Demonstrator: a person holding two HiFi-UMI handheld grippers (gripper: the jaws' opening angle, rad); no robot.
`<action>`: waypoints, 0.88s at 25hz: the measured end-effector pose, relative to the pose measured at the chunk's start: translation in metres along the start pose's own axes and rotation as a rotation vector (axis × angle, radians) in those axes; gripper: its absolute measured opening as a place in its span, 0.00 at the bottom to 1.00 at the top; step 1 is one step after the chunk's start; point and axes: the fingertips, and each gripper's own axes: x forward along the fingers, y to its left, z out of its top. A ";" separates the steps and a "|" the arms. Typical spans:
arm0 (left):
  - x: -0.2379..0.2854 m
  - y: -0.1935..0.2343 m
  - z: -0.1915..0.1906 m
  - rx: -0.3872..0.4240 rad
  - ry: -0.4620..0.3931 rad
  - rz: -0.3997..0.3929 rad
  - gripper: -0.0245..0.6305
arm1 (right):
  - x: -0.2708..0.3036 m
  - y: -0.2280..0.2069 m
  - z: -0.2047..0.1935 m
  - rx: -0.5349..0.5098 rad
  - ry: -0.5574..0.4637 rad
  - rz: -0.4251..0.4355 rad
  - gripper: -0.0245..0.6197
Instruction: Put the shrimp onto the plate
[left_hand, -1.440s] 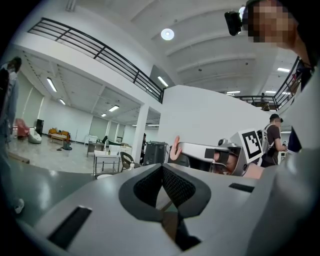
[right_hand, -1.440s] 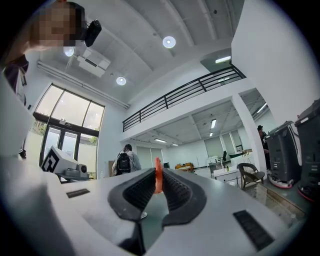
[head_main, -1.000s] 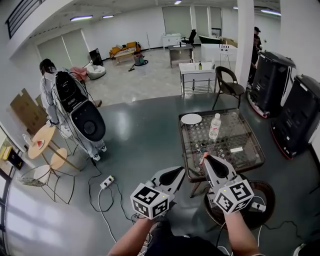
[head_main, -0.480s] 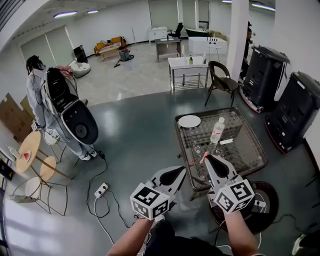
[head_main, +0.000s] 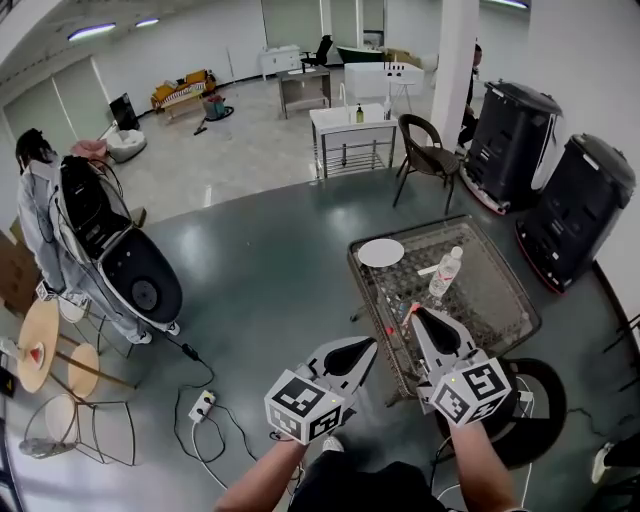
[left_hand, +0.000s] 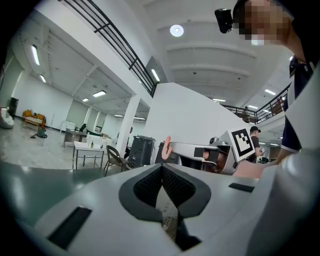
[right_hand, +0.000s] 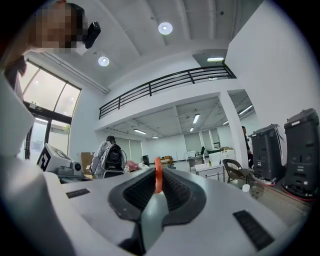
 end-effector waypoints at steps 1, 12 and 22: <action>0.000 0.006 0.003 0.003 0.003 -0.015 0.05 | 0.007 0.001 0.001 -0.002 0.002 -0.010 0.11; 0.014 0.075 0.015 0.008 0.015 -0.055 0.05 | 0.077 -0.008 -0.003 -0.037 0.017 -0.062 0.11; 0.076 0.137 0.012 0.005 0.065 -0.047 0.05 | 0.144 -0.076 -0.014 -0.002 0.009 -0.084 0.11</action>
